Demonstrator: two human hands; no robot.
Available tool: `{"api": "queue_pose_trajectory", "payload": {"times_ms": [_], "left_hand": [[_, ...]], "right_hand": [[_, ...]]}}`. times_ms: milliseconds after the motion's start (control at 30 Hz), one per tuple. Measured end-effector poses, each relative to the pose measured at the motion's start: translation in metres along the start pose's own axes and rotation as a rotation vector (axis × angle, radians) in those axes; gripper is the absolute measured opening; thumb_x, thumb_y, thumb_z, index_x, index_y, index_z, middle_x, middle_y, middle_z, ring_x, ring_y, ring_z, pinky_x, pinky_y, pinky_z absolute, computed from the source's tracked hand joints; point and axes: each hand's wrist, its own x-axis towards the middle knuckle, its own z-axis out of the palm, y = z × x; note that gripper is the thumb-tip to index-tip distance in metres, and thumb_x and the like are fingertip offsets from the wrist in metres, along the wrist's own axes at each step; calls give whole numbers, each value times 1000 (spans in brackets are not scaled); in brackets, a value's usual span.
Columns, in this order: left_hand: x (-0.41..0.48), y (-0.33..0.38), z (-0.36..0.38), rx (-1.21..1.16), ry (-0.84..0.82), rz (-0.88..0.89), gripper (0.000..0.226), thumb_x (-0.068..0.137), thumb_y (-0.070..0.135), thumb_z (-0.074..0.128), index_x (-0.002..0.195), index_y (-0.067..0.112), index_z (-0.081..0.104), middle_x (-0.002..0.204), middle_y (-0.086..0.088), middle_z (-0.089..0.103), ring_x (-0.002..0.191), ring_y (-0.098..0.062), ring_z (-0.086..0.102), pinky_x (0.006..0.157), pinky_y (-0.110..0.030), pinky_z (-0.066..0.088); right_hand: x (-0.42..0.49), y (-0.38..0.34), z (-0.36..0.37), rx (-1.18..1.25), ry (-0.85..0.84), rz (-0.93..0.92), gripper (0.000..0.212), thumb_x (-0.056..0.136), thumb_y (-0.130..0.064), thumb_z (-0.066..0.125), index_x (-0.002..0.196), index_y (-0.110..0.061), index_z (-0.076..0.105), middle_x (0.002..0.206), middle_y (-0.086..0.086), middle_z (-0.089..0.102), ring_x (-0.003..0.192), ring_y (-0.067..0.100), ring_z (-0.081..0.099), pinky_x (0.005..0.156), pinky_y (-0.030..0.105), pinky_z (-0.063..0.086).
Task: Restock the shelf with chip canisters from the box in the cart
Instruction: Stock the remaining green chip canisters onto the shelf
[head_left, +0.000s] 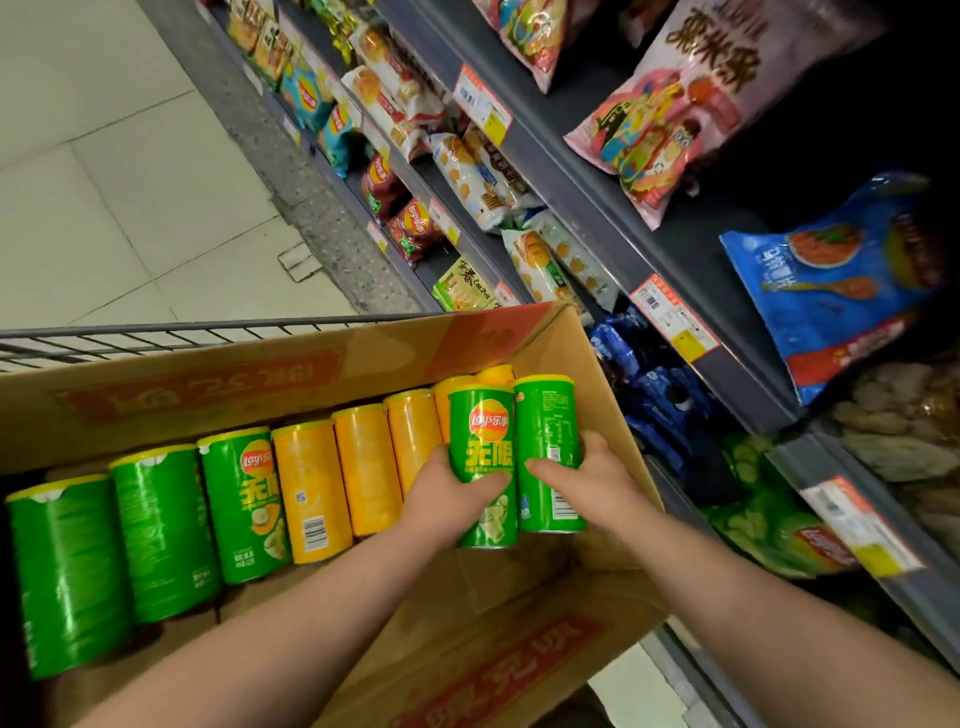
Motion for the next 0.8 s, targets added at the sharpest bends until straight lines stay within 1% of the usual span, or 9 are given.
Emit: {"api": "queue_pose_trajectory", "payload": {"times_ms": [133, 267, 333, 400, 533, 600, 700, 767, 800], "left_hand": [[-18, 10, 3, -2, -61, 79, 57, 74, 31, 78, 119, 17, 46, 109, -3, 64, 96, -22, 65, 88, -43, 54], [-42, 20, 14, -7, -102, 141, 68, 60, 46, 77, 116, 19, 48, 108, -2, 66, 94, -20, 66, 87, -44, 55], [-53, 24, 22, 1, -135, 159, 64, 62, 45, 78, 113, 19, 49, 107, -1, 66, 94, -20, 66, 88, -42, 54], [-65, 29, 31, 22, -168, 187, 52, 72, 35, 78, 110, 23, 45, 107, -1, 64, 96, -21, 65, 90, -41, 53], [-95, 33, 59, 152, -202, 291, 67, 53, 51, 67, 112, 27, 46, 109, 0, 65, 97, -20, 64, 89, -41, 53], [-114, 29, 77, 205, -245, 318, 72, 51, 53, 67, 114, 25, 48, 109, 0, 65, 96, -20, 64, 89, -40, 53], [-150, 17, 106, 248, -335, 366, 51, 71, 38, 78, 107, 21, 46, 97, 3, 63, 82, -10, 61, 74, -24, 52], [-178, 6, 125, 303, -384, 417, 40, 80, 27, 74, 105, 20, 44, 85, 10, 55, 71, -2, 52, 56, -10, 42], [-192, -2, 134, 331, -418, 438, 42, 78, 29, 75, 106, 18, 45, 85, 10, 55, 71, -1, 53, 55, -7, 42]], "right_hand": [[-26, 8, -13, 41, 83, -28, 46, 78, -41, 70, 113, -29, 42, 103, -5, 58, 90, 16, 59, 81, 32, 49], [-54, 20, -29, 136, 163, -54, 61, 79, -35, 70, 131, -24, 42, 103, -6, 55, 91, 14, 55, 79, 27, 43], [-68, 28, -38, 166, 208, -51, 62, 79, -34, 70, 133, -23, 41, 102, -6, 53, 90, 14, 53, 78, 25, 40], [-83, 40, -45, 213, 252, -46, 58, 80, -32, 71, 129, -22, 43, 100, -5, 54, 89, 14, 53, 77, 24, 38], [-122, 76, -56, 342, 348, -28, 45, 81, -29, 71, 115, -22, 44, 99, -3, 56, 85, 13, 54, 74, 24, 39], [-146, 99, -61, 395, 410, -15, 45, 81, -29, 71, 115, -23, 44, 103, -1, 57, 88, 13, 54, 76, 24, 40], [-188, 142, -62, 486, 494, 20, 54, 81, -28, 71, 126, -19, 44, 104, -1, 56, 91, 15, 55, 78, 25, 42], [-219, 174, -58, 544, 554, 46, 54, 80, -28, 72, 126, -17, 45, 105, -1, 59, 92, 16, 58, 80, 26, 45], [-236, 190, -55, 565, 588, 56, 51, 80, -29, 72, 122, -19, 45, 105, -1, 58, 92, 16, 57, 81, 27, 45]]}}
